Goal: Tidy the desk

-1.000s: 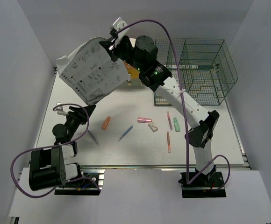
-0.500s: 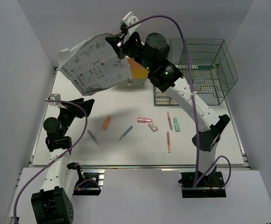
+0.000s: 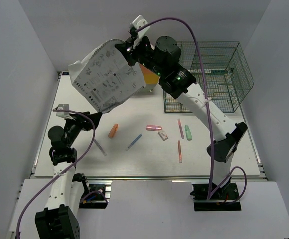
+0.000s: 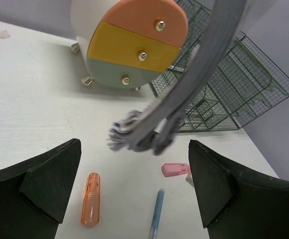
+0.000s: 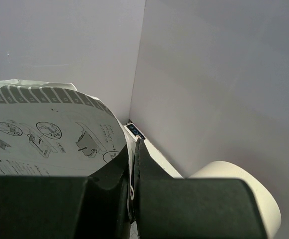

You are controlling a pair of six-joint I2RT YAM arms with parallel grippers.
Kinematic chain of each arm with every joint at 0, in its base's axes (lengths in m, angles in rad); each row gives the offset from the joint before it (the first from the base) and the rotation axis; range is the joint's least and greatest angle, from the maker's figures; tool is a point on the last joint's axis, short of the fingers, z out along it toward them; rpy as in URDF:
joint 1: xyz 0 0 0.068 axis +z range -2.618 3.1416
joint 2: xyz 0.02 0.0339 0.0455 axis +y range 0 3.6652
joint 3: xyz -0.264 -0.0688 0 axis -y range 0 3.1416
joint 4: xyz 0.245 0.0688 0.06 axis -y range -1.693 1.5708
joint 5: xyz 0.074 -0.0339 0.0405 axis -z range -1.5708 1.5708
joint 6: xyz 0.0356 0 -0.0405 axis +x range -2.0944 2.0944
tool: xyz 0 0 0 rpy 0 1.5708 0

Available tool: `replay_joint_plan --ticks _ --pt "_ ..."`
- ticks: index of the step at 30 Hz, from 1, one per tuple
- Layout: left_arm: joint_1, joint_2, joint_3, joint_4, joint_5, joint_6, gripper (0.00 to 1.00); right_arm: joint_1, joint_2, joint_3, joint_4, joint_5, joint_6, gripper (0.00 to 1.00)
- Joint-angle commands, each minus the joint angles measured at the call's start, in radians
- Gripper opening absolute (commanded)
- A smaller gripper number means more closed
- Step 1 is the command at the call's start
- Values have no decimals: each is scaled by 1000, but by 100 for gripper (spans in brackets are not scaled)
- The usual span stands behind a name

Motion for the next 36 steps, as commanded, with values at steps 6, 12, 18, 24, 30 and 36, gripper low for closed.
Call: replay_joint_plan --ticks 6,12,18,24,30,36 --pt "-5 60 25 170 69 -8 98 -10 -105 1 133 -22 42 0" --pt "-5 127 68 221 59 1 98 -8 -101 1 119 -33 50 0" --pt "-5 147 108 192 -27 54 98 -12 -108 -5 107 -39 50 0" --pt "-14 193 131 253 40 46 98 -10 -112 -5 96 -54 67 0" --pt "-14 204 118 370 82 -31 94 -10 -109 -5 88 -59 84 0" --pt "-14 189 109 403 100 -75 66 -10 -108 -8 82 -73 105 0"
